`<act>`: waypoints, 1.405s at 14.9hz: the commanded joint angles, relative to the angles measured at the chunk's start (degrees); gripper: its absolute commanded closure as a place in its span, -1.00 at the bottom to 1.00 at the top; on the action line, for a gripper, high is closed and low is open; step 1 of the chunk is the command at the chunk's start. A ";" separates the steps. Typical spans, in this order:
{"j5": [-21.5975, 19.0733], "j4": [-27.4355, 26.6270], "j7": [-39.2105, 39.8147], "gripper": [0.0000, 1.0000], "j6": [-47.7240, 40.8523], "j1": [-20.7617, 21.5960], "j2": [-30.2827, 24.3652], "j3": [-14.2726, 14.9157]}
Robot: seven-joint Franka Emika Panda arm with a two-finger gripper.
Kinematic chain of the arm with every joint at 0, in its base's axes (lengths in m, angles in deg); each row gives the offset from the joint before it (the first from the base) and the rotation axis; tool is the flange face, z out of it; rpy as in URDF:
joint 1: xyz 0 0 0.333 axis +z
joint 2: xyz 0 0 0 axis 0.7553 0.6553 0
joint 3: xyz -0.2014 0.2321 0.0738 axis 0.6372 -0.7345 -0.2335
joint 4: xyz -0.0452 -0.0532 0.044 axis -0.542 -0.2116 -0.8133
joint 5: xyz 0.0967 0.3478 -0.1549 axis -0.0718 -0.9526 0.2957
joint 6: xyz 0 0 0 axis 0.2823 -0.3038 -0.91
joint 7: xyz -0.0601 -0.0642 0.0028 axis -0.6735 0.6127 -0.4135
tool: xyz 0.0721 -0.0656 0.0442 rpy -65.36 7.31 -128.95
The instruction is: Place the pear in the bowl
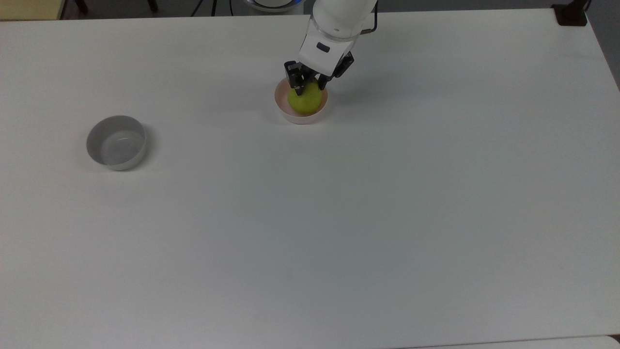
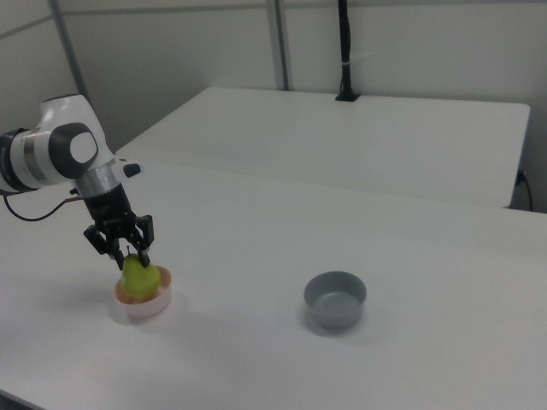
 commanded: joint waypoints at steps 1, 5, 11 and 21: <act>-0.33 -0.55 -1.02 -0.44 1.52 0.07 0.08 0.30; -0.33 -0.38 -1.72 -1.00 -0.06 0.16 -0.79 0.30; -0.95 8.75 -3.03 -1.00 -10.07 -0.19 -0.71 0.48; -7.18 26.15 -5.50 -1.00 -18.60 -8.62 -0.35 1.27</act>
